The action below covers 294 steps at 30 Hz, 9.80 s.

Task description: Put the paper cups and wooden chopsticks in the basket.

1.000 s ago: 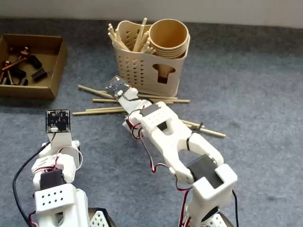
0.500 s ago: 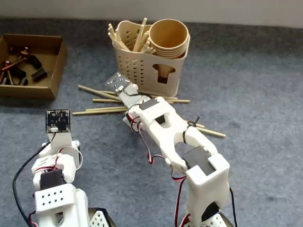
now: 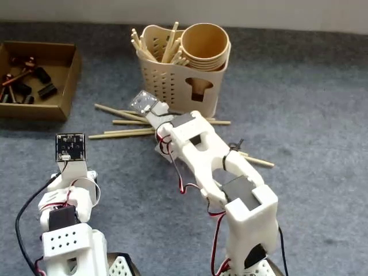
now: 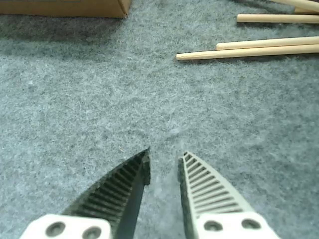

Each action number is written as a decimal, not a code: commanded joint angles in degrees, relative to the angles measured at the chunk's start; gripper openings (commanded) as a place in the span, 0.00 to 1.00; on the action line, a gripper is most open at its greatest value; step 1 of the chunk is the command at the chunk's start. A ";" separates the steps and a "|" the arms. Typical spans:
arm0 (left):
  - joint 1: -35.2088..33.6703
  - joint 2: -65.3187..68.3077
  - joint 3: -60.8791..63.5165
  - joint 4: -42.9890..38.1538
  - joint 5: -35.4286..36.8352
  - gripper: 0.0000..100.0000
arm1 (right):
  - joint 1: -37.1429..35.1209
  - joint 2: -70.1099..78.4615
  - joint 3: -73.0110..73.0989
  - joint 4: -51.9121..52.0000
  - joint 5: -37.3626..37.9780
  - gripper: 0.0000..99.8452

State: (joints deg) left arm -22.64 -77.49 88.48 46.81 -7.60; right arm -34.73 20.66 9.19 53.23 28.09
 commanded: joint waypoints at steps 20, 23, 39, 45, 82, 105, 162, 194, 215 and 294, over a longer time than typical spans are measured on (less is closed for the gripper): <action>-0.57 -0.48 -0.22 -0.79 -0.26 0.10 | -0.75 0.40 -3.21 11.56 5.89 0.12; -0.57 -0.48 -0.22 -0.79 -0.26 0.10 | -0.75 0.40 -3.21 11.56 6.07 0.12; -0.57 -0.48 -0.22 -0.97 -0.26 0.10 | -0.84 -2.24 -8.04 18.33 -0.88 0.01; -0.57 -0.48 -0.22 -0.97 -0.26 0.10 | -0.75 -9.19 -9.98 21.67 -6.07 0.01; -0.57 -0.48 -0.22 -0.97 -0.26 0.10 | -0.57 -55.08 -4.35 20.26 -34.55 0.01; -0.48 -0.48 -0.22 -0.97 -0.26 0.10 | -0.66 -66.77 -4.44 -9.98 -34.20 0.01; -0.48 -0.48 0.31 -1.05 -0.26 0.10 | 13.85 -46.90 16.75 -81.01 -34.11 0.01; -0.48 -0.48 0.31 -1.05 -0.26 0.10 | 5.05 -38.81 21.14 -70.64 -7.91 0.02; -0.48 -0.48 0.31 -1.05 -0.26 0.10 | 5.05 -60.35 20.35 -46.37 -18.81 0.18; -0.48 -0.48 0.40 -1.05 -3.96 0.10 | 7.08 -7.52 -0.48 2.07 -0.88 0.11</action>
State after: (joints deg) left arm -22.64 -77.49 89.10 46.81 -11.21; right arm -28.66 13.54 10.77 56.92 26.51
